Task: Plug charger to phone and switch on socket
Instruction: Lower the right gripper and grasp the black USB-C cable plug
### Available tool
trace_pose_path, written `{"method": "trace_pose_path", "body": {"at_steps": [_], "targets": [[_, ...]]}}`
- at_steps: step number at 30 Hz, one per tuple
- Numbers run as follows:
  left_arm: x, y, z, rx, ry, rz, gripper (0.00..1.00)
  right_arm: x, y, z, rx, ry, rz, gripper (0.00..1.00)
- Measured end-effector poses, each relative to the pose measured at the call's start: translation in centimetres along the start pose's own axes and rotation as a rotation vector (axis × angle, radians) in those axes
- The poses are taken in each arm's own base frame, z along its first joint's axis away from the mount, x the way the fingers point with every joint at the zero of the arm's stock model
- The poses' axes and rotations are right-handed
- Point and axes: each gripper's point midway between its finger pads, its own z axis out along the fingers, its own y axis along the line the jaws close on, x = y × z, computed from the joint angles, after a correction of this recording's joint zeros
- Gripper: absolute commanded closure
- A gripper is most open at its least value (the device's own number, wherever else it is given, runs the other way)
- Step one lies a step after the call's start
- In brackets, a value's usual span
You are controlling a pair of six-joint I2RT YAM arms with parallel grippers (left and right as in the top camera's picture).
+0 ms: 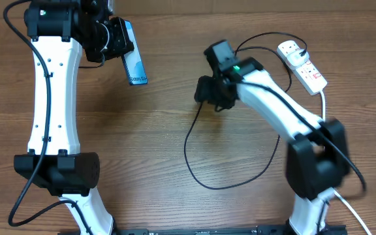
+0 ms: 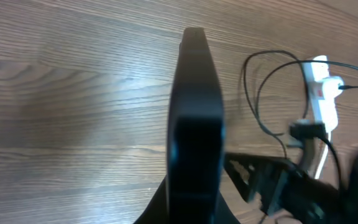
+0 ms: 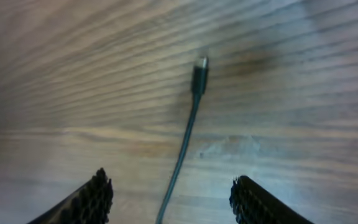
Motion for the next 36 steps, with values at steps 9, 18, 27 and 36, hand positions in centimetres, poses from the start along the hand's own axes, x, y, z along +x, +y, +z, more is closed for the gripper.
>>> {"method": "trace_pose_path", "body": {"at_steps": [9,18,27,36], "targets": [[0.0,0.4,0.1,-0.029,-0.002,-0.001,0.96,-3.2,0.1,2.9,0.102,0.006,0.012,0.48],[0.0,0.4,0.1,-0.029,-0.002,-0.001,0.96,-1.8,-2.3,6.9,0.212,0.068,0.075,0.61],[0.1,0.5,0.1,-0.03,-0.001,-0.002,0.96,-1.4,-2.1,6.9,0.282,0.027,0.065,0.72],[0.2,0.5,0.1,-0.031,0.003,-0.003,0.96,-1.4,-1.9,7.1,0.296,0.002,0.07,0.94]]}}
